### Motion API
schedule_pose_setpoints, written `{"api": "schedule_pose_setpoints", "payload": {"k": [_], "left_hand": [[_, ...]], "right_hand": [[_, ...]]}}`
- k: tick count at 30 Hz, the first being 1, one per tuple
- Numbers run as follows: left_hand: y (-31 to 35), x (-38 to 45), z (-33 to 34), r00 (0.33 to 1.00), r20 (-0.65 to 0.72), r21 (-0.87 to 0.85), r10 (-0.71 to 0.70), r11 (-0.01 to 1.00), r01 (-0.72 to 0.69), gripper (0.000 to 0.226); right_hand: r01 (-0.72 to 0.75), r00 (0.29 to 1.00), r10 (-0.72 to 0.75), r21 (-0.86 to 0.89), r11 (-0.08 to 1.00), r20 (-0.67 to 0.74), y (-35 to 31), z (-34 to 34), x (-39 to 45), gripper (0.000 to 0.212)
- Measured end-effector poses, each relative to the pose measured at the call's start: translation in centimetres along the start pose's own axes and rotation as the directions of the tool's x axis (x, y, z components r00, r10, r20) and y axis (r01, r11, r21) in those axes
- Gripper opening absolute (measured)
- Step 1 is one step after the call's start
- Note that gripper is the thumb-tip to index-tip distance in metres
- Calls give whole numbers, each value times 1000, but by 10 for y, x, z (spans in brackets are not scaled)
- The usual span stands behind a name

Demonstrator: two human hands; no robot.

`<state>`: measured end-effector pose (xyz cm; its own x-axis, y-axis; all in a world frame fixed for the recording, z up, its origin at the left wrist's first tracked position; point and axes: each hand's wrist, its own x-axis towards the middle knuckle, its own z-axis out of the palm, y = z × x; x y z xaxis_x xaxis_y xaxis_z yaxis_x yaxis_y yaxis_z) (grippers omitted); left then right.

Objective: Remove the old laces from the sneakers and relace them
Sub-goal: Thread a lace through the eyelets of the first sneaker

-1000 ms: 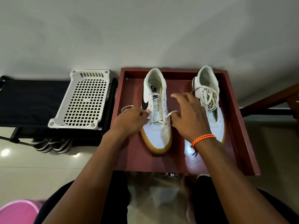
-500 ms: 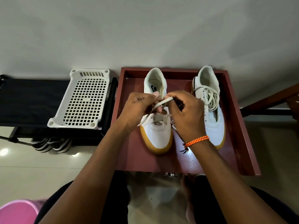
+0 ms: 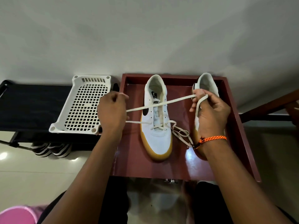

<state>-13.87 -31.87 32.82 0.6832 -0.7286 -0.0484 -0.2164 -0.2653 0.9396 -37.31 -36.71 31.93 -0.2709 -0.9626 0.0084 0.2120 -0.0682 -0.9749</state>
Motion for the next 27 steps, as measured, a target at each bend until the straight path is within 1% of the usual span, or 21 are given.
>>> {"api": "schedule_pose_setpoints", "payload": {"k": [1,2,3,4,5,6,8,10,12,14,16,17,18,19,20,21,22,24,25,27], "left_hand": [[0,-3,2,995,11,105,98,990,-98,22],[2,-7,6,977,65,126,205,969,-212,20],[5,-12,12,939,157,67,305,946,-318,19],[8,-20,18,885,270,-42,379,923,-383,20],[10,-26,24,828,375,-158,416,909,-385,22],[14,-33,30,781,458,-247,424,905,-347,24],[13,-43,40,733,557,-296,391,918,-265,27],[5,-43,45,740,572,-267,354,933,-241,27],[-1,-32,42,798,514,-199,313,949,-244,30],[-6,-17,35,872,443,-93,210,978,-189,34],[-12,-9,29,900,409,-35,151,988,-150,34],[-14,-8,27,904,392,14,171,981,-192,33],[-14,-11,25,901,372,88,224,958,-274,31],[-12,-15,24,885,358,144,298,919,-368,29],[-7,-20,25,853,357,137,381,882,-451,28],[-3,-25,27,815,373,69,444,863,-501,29],[0,-31,31,779,405,-24,478,858,-514,30],[5,-43,39,741,479,-174,471,878,-446,31],[5,-48,42,736,508,-212,447,893,-397,31],[-1,-49,49,751,528,-199,396,918,-344,29]], "right_hand": [[-47,995,45,19,999,84,-2,3,-3,12],[-91,980,88,14,996,177,-2,6,-6,12],[-121,958,120,-12,993,260,-3,9,-11,13],[-130,937,139,-49,990,320,-2,12,-15,14],[-117,921,141,-86,989,363,-1,15,-19,14],[-86,909,126,-118,989,397,0,17,-22,14],[-4,896,77,-166,986,437,4,19,-25,13],[33,917,53,-209,977,394,7,17,-23,9],[18,958,46,-218,976,283,7,13,-16,8],[-11,986,36,-153,988,160,6,7,-8,8],[-30,997,37,-90,995,70,6,3,-4,10],[-38,998,42,-80,996,55,6,3,-3,10],[-50,996,56,-79,996,69,6,3,-4,10],[-70,990,80,-88,994,117,5,5,-6,10],[-93,975,112,-106,990,192,5,7,-8,10],[-110,949,143,-130,985,280,4,9,-11,11],[-118,917,168,-155,981,363,3,12,-15,11],[-98,864,184,-202,974,469,1,16,-21,11],[-76,852,180,-222,972,492,0,17,-23,10],[-41,864,161,-251,967,478,0,17,-25,8]]}}
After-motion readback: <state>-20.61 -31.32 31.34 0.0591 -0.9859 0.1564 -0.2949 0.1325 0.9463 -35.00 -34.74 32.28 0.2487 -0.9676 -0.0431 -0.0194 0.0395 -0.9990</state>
